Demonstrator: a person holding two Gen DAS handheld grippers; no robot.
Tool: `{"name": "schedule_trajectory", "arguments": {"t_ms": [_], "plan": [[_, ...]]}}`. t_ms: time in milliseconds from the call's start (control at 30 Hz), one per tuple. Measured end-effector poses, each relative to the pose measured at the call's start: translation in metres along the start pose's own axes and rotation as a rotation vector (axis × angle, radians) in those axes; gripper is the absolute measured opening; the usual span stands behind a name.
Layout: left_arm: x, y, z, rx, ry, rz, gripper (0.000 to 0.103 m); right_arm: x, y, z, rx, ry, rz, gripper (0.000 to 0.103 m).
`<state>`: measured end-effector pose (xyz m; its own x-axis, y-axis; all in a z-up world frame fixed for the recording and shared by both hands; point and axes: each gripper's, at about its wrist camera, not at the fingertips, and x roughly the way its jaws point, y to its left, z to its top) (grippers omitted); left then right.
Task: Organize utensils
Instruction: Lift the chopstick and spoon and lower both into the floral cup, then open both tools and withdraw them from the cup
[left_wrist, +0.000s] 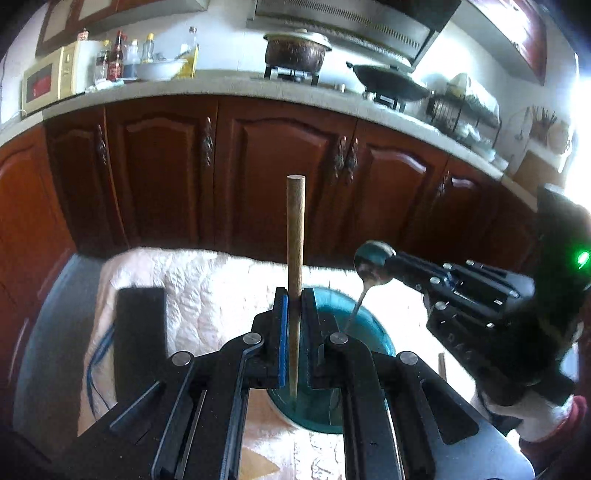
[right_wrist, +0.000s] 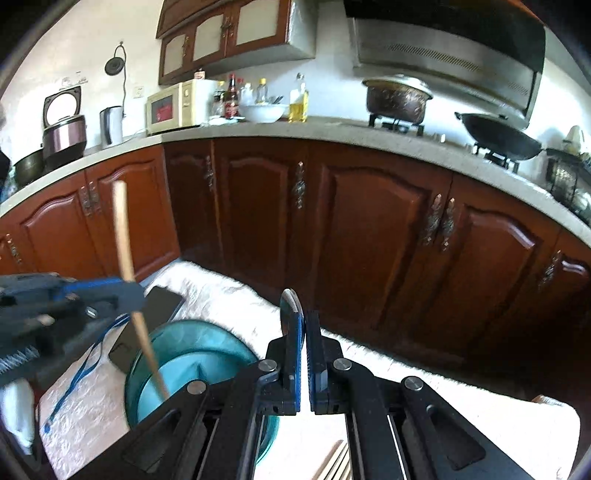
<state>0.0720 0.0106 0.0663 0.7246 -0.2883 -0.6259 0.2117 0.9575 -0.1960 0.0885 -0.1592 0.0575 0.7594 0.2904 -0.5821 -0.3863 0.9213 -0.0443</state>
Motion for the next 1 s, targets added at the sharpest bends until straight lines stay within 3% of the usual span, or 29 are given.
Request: {"name": "schedule_trajectory", "arguments": {"t_ms": [233, 300, 367, 400, 433, 533, 1000], "plan": [[0.007, -0.009, -0.009, 0.009, 0.02, 0.017, 0.006, 0.001, -0.002, -0.016, 0.075, 0.075, 0.132, 0.005], [0.004, -0.009, -0.011, 0.006, 0.013, 0.018, 0.012, 0.001, -0.004, -0.02, 0.101, 0.084, 0.142, 0.007], [-0.002, -0.008, -0.013, -0.003, -0.001, 0.012, 0.028, -0.001, -0.007, -0.024, 0.13, 0.087, 0.151, 0.014], [-0.004, -0.008, -0.013, -0.005, -0.004, 0.008, 0.031, -0.002, -0.009, -0.025, 0.146, 0.09, 0.158, 0.023], [-0.006, -0.008, -0.013, -0.007, -0.007, 0.005, 0.036, -0.004, -0.012, -0.028, 0.162, 0.092, 0.162, 0.026], [-0.014, -0.01, -0.018, -0.001, -0.016, 0.012, 0.043, -0.011, -0.014, -0.031, 0.178, 0.092, 0.164, 0.026], [-0.037, -0.046, -0.051, 0.064, -0.014, 0.079, 0.043, -0.076, -0.018, -0.061, 0.23, 0.055, 0.076, 0.035]]}}
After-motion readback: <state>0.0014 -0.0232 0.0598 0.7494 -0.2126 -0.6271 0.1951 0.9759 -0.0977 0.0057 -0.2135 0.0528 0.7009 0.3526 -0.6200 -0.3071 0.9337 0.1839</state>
